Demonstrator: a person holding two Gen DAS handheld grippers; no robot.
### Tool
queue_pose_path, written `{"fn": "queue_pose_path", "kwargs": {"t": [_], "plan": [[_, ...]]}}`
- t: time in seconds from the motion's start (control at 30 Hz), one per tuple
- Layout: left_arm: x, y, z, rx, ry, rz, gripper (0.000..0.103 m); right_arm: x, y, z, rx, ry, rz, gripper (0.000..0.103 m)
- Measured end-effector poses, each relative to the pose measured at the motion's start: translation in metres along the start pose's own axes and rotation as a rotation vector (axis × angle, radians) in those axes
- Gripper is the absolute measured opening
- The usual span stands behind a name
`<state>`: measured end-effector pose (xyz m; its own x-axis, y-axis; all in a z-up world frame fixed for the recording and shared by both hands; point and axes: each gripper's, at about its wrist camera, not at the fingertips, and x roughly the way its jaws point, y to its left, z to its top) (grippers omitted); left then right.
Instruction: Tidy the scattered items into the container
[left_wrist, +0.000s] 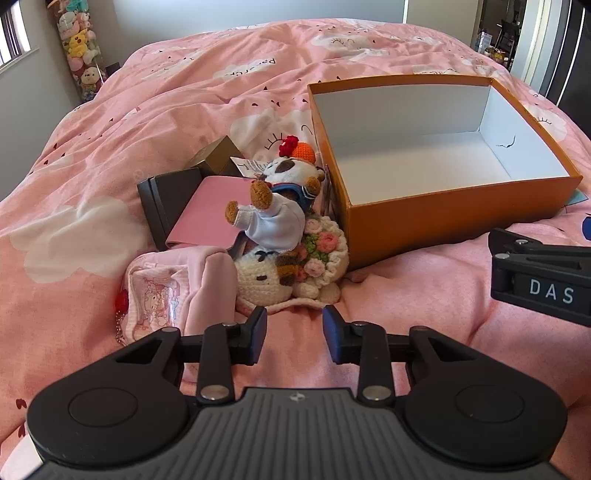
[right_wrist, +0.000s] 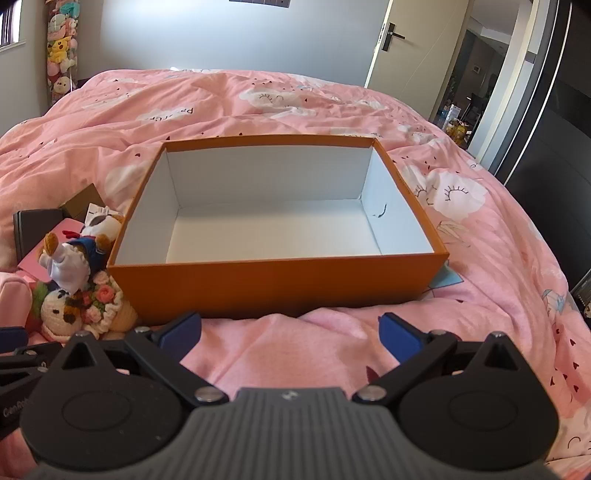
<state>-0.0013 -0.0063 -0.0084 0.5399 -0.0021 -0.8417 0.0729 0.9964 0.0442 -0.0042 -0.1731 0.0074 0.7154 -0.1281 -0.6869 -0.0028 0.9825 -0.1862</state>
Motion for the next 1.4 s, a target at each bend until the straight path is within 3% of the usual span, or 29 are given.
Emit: {"fn": "queue_pose_path", "kwargs": {"t": [1.4], "plan": [[-0.0018,0.0006,0.0008,-0.006,-0.018,-0.008,0.035,0.0064,0.0040,-0.0043,-0.005,0.032,0.036,0.103]]}}
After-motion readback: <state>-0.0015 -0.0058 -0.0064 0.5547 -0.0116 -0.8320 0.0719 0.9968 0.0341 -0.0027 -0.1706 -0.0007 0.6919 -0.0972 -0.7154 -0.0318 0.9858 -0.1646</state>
